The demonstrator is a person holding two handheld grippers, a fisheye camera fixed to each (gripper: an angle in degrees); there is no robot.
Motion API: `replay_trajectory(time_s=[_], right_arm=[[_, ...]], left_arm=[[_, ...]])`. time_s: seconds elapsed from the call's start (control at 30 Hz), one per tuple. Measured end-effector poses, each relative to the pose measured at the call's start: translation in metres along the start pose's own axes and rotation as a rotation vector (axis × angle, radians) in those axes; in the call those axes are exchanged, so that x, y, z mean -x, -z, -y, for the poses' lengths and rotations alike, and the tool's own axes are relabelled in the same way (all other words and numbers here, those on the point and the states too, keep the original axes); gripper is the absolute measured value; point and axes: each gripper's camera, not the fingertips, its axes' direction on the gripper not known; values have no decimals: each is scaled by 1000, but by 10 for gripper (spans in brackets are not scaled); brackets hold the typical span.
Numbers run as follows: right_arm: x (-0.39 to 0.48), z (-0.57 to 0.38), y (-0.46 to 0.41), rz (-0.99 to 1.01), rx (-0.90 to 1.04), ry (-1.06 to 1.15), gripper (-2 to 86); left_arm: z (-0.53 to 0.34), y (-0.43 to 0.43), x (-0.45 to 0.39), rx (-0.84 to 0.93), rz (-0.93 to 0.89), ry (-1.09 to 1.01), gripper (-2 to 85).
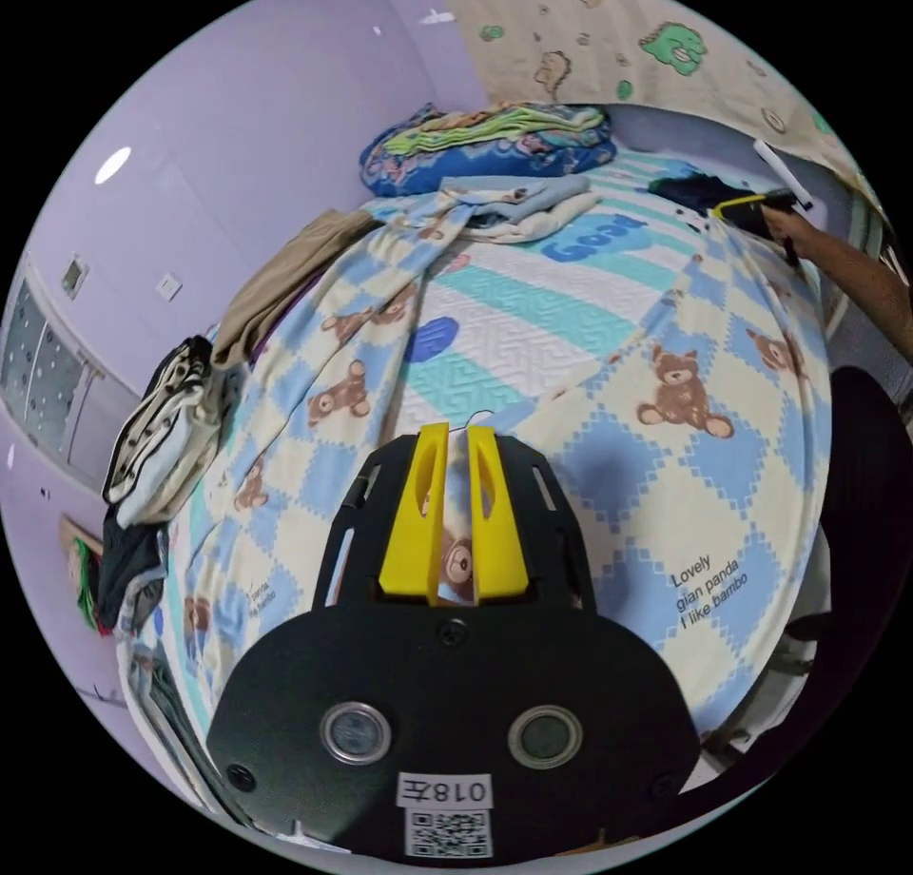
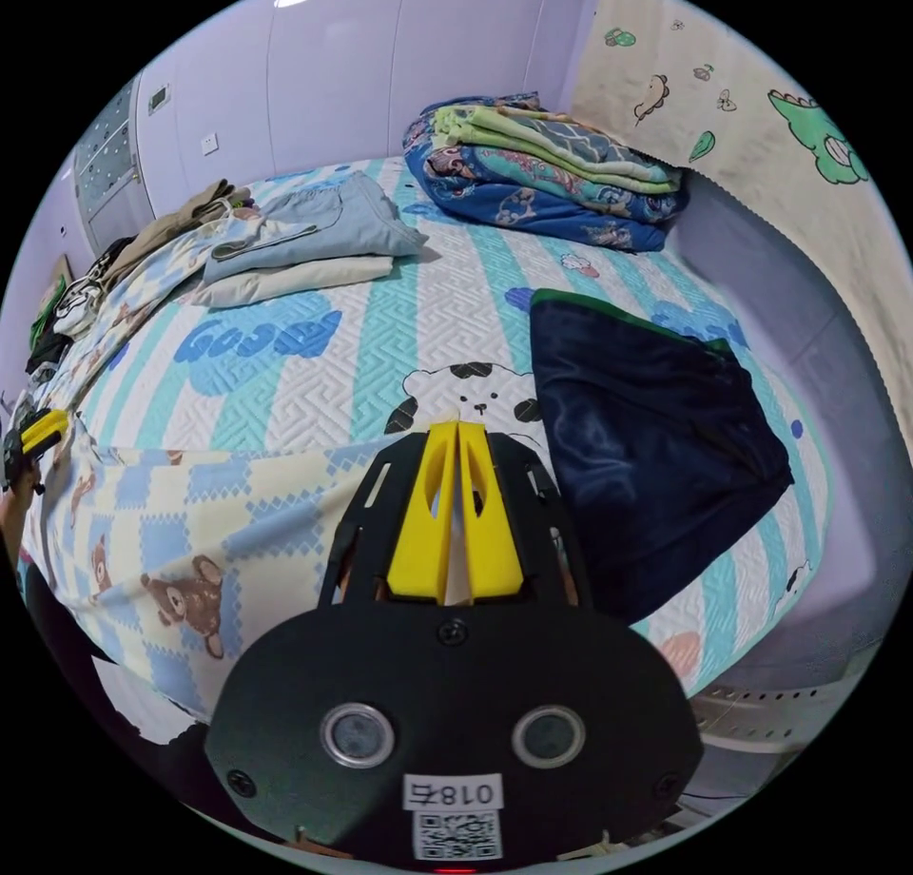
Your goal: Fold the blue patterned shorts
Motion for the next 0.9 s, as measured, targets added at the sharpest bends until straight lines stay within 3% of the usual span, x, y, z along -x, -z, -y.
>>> replay_trajectory(time_s=[0.27,0.5,0.9], right_arm=[[-17,-5,12,9,-3,8,-10],[-25,-3,23,-9,-27,2,-10],[-43,15,10,0,11,-23,-6]], left_arm=[[-7,-20,-6,64,-54,-77,78],[-16,-27,-32,153,100,-149,-6],[-92,-10,34,77,139,130,-9]])
